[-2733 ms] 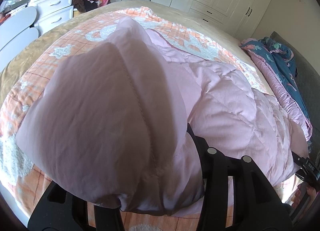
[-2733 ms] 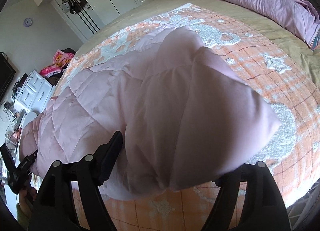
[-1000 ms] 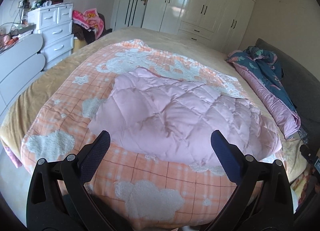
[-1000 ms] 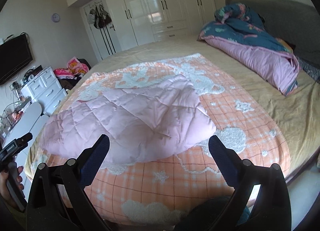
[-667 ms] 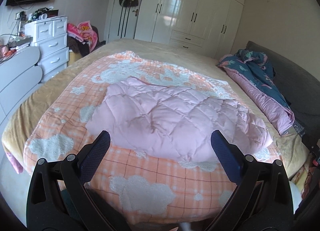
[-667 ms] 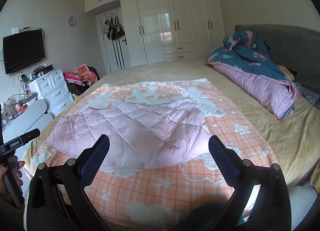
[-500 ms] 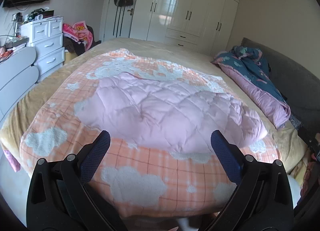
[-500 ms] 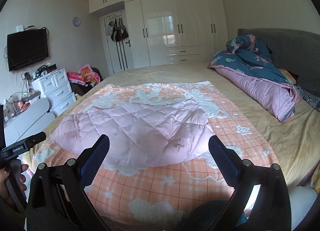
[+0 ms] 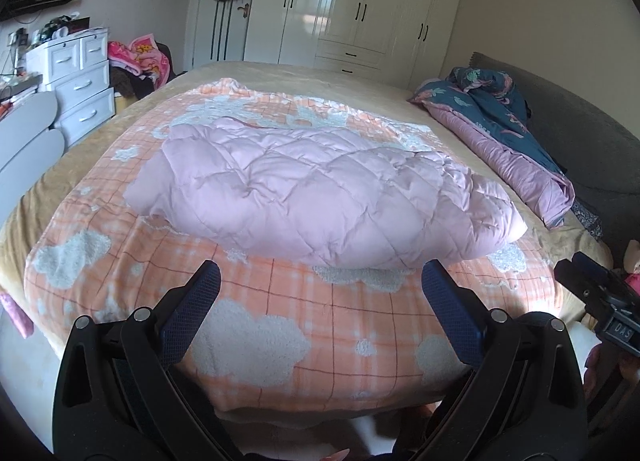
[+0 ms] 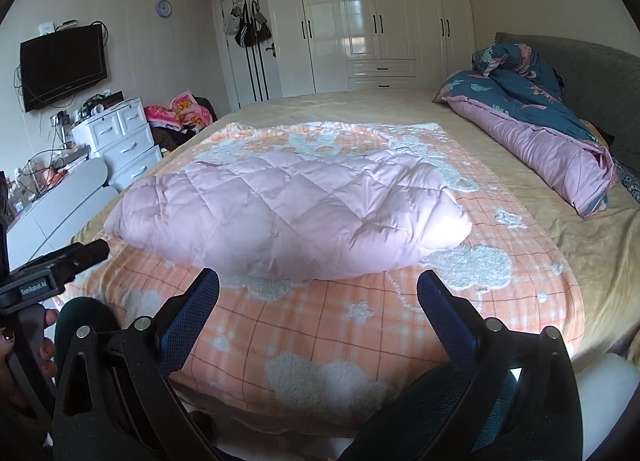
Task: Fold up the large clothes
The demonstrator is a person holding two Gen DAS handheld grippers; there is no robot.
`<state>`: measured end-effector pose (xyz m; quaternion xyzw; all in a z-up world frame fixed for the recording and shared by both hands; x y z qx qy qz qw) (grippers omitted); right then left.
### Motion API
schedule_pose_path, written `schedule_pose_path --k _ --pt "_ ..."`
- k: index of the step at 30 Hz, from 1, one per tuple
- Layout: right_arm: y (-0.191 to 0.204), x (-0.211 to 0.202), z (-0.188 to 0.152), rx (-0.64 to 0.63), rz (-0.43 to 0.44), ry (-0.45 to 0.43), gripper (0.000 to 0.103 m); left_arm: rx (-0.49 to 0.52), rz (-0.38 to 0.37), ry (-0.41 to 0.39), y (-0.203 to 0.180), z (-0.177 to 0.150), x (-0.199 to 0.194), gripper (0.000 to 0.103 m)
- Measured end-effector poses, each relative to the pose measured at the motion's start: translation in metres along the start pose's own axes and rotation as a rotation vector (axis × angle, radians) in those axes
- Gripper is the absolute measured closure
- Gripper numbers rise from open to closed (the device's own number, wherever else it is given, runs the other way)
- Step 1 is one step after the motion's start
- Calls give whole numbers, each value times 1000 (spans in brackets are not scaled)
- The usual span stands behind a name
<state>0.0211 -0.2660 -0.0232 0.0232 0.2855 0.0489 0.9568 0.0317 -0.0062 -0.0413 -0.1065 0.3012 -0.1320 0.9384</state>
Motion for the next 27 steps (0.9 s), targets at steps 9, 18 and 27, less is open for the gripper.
schedule_pose_path --k 9,18,27 --pt "6 2 -1 -10 15 8 4 3 -1 16 -1 -4 4 9" --pt "7 2 -2 -11 16 10 4 7 0 18 -2 -5 5 9" --pt "6 2 -2 -11 16 12 4 4 1 19 -1 -5 4 9"
Point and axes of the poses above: each gripper's, at about its wrist camera, not at the fingertips, and x roughly the way its jaws point, y to its left, z to its top, the point moved 9 cm from there along x, roughly the way its jaws point, and after that the axes turned 11 degrees about -z, right-handed, at the moved point
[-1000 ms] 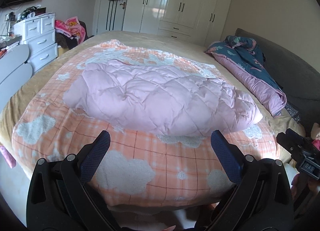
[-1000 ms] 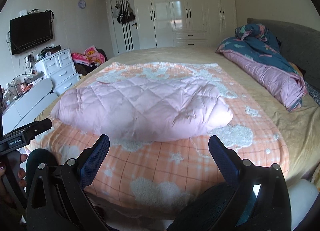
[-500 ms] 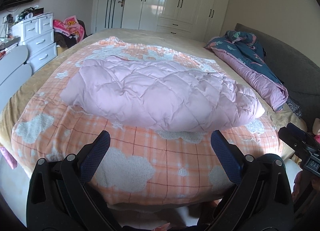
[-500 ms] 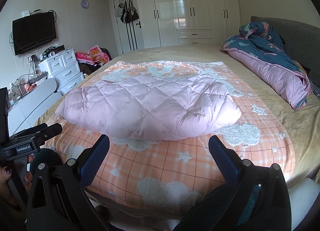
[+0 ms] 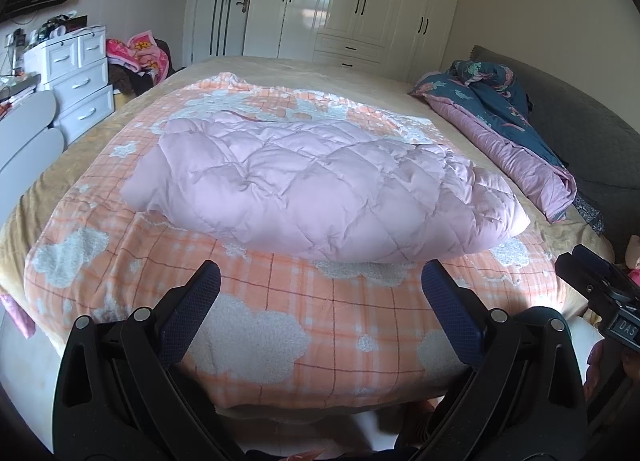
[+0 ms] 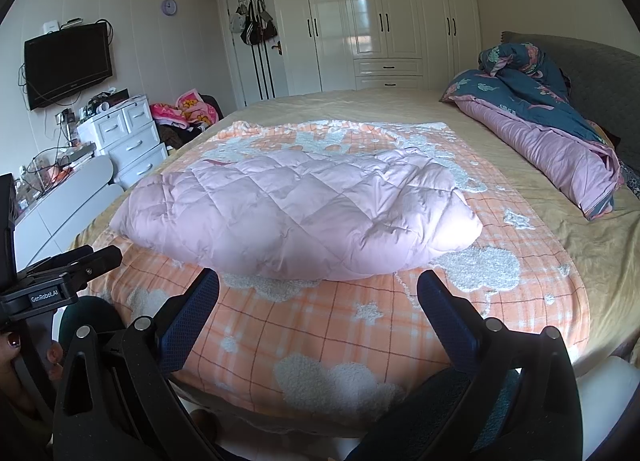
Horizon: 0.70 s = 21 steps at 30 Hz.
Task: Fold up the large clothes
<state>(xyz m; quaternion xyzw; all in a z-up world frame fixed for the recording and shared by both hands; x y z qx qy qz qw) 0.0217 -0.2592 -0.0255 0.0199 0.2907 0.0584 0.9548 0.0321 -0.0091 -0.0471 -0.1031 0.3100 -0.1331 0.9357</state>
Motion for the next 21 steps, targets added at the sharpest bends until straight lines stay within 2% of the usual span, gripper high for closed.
schedule_pose_path --k 21 --pt "1 0 2 -5 1 -5 4 3 15 -5 3 3 -6 9"
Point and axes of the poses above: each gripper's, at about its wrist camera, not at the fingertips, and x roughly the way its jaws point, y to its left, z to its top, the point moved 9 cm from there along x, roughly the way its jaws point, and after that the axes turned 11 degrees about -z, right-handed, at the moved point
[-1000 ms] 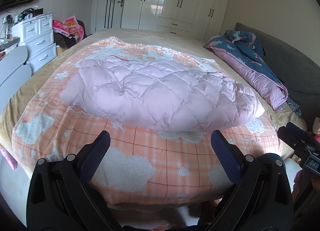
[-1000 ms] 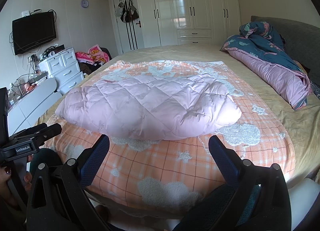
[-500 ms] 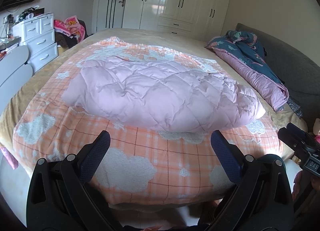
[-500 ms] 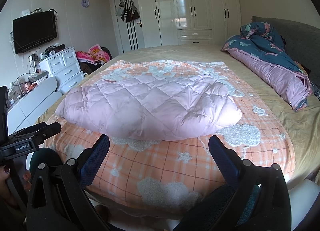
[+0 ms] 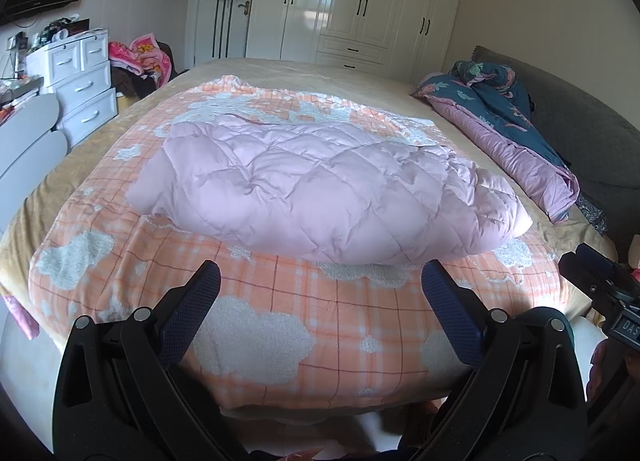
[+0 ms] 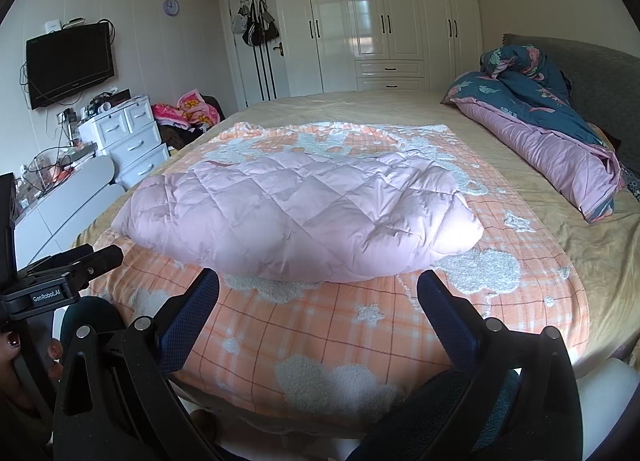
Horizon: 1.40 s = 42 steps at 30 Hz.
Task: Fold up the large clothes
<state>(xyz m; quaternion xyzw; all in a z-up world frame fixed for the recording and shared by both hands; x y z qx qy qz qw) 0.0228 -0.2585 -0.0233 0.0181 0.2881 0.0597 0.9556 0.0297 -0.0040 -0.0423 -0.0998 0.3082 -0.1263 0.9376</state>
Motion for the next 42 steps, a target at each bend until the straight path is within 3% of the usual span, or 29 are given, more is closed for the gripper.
schedule_pose_path --k 42 --pt "1 -4 3 -2 -10 -2 4 1 8 6 4 -4 -1 9"
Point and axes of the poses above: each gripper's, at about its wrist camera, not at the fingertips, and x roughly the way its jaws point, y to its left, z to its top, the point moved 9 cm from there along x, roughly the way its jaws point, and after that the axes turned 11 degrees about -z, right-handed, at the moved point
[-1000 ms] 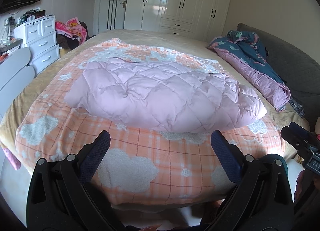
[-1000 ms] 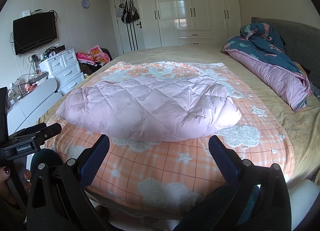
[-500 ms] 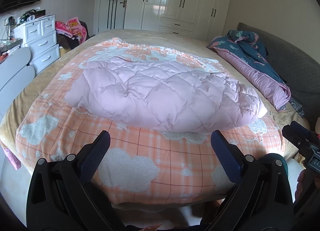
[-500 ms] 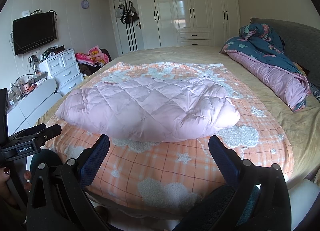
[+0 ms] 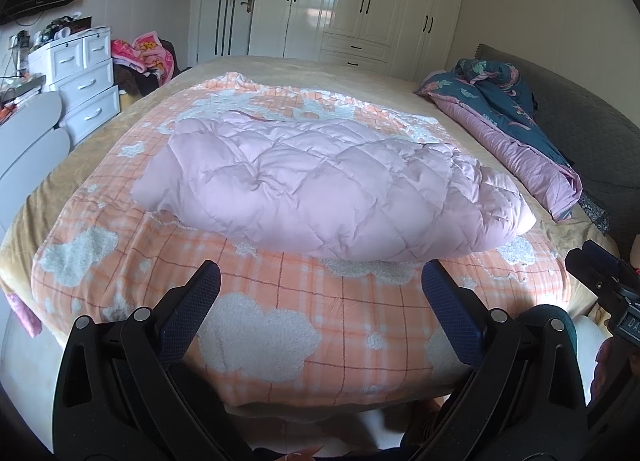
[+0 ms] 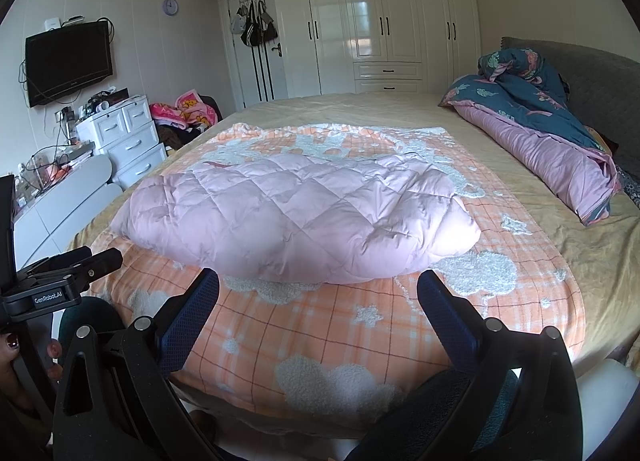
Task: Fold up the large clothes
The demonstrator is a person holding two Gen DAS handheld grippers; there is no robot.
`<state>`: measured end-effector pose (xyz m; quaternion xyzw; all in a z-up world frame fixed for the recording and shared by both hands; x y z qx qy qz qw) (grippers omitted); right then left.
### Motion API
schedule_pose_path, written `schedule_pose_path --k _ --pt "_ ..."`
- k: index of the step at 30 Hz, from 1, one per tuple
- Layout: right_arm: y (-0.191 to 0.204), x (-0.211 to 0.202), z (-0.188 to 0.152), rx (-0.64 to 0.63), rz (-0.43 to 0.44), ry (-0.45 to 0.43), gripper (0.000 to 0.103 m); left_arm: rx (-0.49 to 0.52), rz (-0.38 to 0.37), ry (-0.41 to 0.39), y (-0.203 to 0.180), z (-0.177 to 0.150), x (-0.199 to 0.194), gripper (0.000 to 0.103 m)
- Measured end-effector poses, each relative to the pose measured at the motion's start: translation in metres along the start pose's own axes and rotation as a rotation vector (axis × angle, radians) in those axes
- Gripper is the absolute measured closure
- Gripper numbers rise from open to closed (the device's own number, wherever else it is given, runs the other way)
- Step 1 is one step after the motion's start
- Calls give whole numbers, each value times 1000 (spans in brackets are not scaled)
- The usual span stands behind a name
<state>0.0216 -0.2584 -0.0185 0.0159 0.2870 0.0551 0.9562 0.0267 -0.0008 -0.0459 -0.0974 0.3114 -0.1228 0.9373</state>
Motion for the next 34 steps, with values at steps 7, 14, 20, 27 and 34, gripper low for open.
schedule_pose_path --k 7,14,20,27,34 --pt "0 0 1 -6 -18 1 4 0 3 3 2 -1 2 9" --pt "-2 1 -1 -5 -43 -2 4 -7 7 3 7 2 3 9" --pt "-43 -2 -7 55 -150 -13 4 -49 45 56 28 -2 9 9" --pt "-224 -15 -54 315 -555 35 4 -134 194 38 113 18 7 9" --pt "-441 -39 -188 658 -1042 286 4 -336 465 -21 304 75 6 9"
Point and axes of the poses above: each gripper's, at about its wrist camera, not at the fingertips, and x roughly the way its jaws point, y to its left, z to its top, the point moved 9 cm from there along x, roughly the way its jaws point, and after that the axes turned 11 degrees about -z, right-handed, at the moved point
